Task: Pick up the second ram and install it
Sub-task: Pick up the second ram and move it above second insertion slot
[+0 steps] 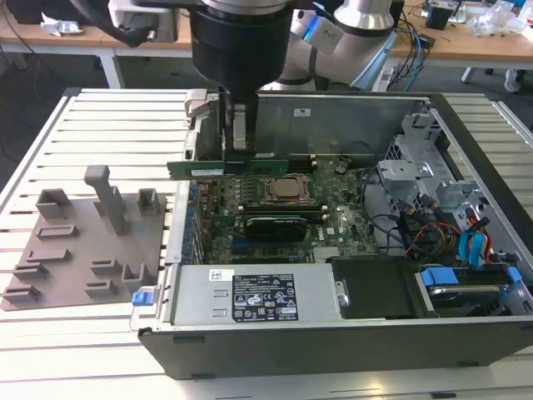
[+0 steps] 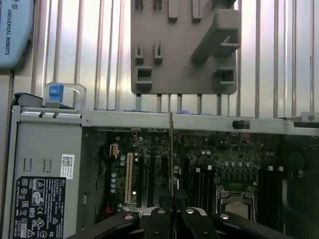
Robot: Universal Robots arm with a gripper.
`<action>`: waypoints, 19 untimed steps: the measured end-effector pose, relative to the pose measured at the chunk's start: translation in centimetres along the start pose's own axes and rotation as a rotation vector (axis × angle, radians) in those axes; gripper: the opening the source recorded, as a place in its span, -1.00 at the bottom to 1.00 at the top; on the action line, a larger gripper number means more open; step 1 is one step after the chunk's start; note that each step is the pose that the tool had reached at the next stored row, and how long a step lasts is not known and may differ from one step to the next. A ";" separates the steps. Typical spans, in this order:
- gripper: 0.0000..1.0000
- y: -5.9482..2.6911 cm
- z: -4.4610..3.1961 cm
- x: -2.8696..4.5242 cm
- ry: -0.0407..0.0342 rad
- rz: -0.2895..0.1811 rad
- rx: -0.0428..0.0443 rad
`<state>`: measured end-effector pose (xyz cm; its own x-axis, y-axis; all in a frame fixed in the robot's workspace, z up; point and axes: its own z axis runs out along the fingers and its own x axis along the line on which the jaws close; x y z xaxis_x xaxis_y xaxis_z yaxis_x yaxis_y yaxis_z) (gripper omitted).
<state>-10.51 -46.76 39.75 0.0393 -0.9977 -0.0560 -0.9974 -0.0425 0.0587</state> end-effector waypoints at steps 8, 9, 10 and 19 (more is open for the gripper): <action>-0.73 -5.23 1.72 -1.77 -0.0007 0.001 -0.0141; -0.73 -5.77 2.01 -1.91 -0.0006 0.001 -0.0158; -0.73 -6.21 2.28 -2.04 -0.0008 0.001 -0.0171; -0.73 -9.68 4.81 -3.20 -0.0012 0.002 -0.0272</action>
<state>-1.27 -42.90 34.57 0.0376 -0.9977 -0.0570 -0.9954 -0.0424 0.0859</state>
